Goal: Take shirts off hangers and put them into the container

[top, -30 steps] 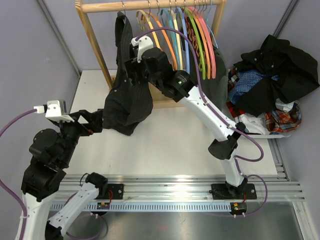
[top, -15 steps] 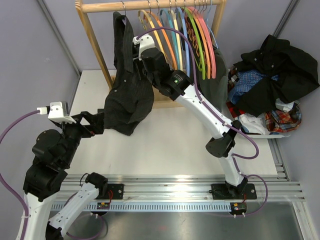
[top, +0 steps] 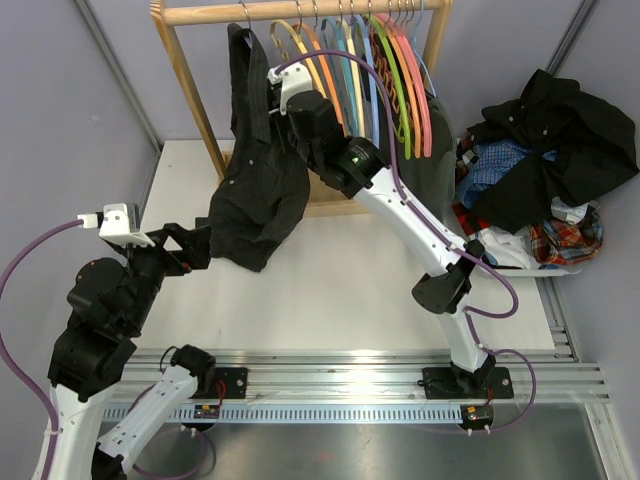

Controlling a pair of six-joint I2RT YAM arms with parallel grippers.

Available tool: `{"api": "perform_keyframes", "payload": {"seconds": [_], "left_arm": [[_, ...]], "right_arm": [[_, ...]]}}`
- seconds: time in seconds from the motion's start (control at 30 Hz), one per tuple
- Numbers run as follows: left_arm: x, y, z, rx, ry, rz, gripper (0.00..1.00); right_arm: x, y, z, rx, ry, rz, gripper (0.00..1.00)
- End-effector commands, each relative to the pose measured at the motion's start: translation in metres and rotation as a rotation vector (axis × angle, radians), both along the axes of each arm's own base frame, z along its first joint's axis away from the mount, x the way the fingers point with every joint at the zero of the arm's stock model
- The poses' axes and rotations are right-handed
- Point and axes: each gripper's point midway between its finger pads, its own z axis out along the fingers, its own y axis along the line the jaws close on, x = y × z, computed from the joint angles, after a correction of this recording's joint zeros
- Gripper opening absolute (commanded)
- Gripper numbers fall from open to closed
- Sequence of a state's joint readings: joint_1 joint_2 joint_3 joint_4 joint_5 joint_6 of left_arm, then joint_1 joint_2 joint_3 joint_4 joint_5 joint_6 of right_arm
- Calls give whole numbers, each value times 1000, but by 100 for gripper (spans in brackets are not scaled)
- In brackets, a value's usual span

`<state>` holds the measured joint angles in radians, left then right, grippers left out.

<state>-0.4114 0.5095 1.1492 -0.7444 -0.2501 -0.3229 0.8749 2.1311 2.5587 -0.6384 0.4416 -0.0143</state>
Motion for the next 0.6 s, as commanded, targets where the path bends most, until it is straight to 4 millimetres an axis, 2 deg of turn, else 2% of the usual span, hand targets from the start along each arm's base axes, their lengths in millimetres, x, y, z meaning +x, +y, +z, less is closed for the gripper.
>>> {"api": "perform_keyframes", "payload": {"seconds": [0.0, 0.03, 0.07, 0.13, 0.17, 0.23, 0.27, 0.3, 0.33, 0.37, 0.4, 0.5, 0.53, 0.57], "left_arm": [[-1, -6, 5, -19, -21, -31, 96], [-1, -6, 5, -20, -22, -33, 96], [-2, -6, 5, -21, -22, -33, 96], [-3, -6, 2, -22, -15, -35, 96], [-4, -6, 3, -24, -19, -37, 96], [-5, -6, 0, -24, -13, -40, 96], [-5, -6, 0, -25, -12, -40, 96], [-5, -6, -1, -22, -9, -40, 96], [-5, -6, -2, -22, -5, -40, 96], [-6, -6, -3, -22, -2, -39, 96], [-6, -6, -3, -23, -3, -41, 96], [-6, -6, -4, -23, 0, -39, 95], [-5, -6, -4, -21, 4, -39, 95], [-5, -6, -4, -20, 6, -39, 95]], "right_arm": [[5, -8, 40, 100, -74, 4, 0], [3, -7, 44, 105, -81, 20, 0], [-2, -6, 57, 131, -104, 51, 0], [-6, -6, 72, 146, -144, 80, 0], [-13, -8, 96, 188, -196, 103, 0], [-18, -14, 121, 215, -265, 109, 0], [-23, -21, 148, 266, -330, 105, 0], [-25, -24, 158, 278, -362, 104, 0], [-30, -28, 178, 301, -418, 109, 0], [-30, -29, 184, 305, -437, 107, 0], [-36, -37, 202, 324, -481, 104, 0], [-37, -41, 212, 334, -512, 90, 0], [-43, -48, 225, 359, -544, 89, 0], [-45, -50, 227, 365, -550, 90, 0]]}}
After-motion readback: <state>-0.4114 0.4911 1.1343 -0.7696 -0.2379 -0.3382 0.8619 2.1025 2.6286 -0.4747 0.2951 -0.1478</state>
